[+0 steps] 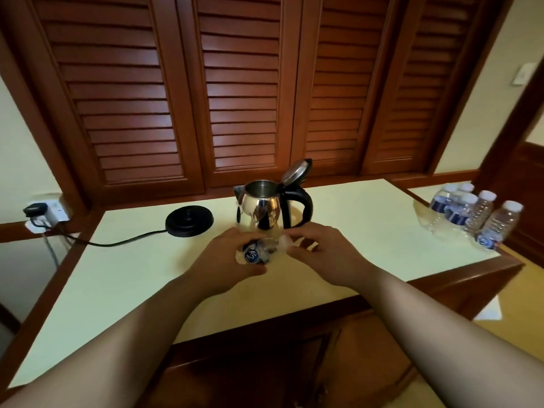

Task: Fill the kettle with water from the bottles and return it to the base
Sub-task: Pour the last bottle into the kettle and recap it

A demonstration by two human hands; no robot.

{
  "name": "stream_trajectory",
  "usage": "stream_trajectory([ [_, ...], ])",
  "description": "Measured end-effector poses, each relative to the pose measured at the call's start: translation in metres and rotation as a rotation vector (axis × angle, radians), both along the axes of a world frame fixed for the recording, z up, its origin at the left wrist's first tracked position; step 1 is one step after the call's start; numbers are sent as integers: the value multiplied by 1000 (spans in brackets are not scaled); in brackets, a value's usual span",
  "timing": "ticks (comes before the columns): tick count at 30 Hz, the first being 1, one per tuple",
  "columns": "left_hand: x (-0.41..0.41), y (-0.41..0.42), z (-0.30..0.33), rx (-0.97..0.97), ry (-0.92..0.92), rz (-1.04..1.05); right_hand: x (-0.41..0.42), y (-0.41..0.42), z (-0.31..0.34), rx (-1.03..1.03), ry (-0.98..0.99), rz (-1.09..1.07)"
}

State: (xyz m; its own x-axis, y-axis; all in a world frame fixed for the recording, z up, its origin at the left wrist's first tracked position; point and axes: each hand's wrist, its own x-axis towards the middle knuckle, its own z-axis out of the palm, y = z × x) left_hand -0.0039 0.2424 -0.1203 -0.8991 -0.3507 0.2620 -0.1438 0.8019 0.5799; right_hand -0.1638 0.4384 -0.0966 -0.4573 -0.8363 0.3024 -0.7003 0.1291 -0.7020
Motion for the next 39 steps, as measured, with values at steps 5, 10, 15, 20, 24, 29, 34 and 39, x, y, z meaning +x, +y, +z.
stream_trajectory([
  [5,-9,9,-3,42,20,-65,-4,17,2,15,44,-20],
  [10,-15,21,-5,50,64,-95,-5,29,8,22,104,3],
  [15,-35,40,-2,33,91,-94,-14,40,12,98,23,-170],
  [20,-56,63,-2,68,82,-101,-42,70,19,92,-21,-69],
  [24,-84,98,-2,46,94,-93,-63,93,15,198,17,-178],
  [29,-128,141,-6,74,90,-68,-102,131,9,183,23,-212],
  [34,-176,186,-15,161,74,-30,-144,176,-4,169,23,-241],
  [39,-229,228,-20,196,84,-46,-186,211,-7,47,19,-344],
])
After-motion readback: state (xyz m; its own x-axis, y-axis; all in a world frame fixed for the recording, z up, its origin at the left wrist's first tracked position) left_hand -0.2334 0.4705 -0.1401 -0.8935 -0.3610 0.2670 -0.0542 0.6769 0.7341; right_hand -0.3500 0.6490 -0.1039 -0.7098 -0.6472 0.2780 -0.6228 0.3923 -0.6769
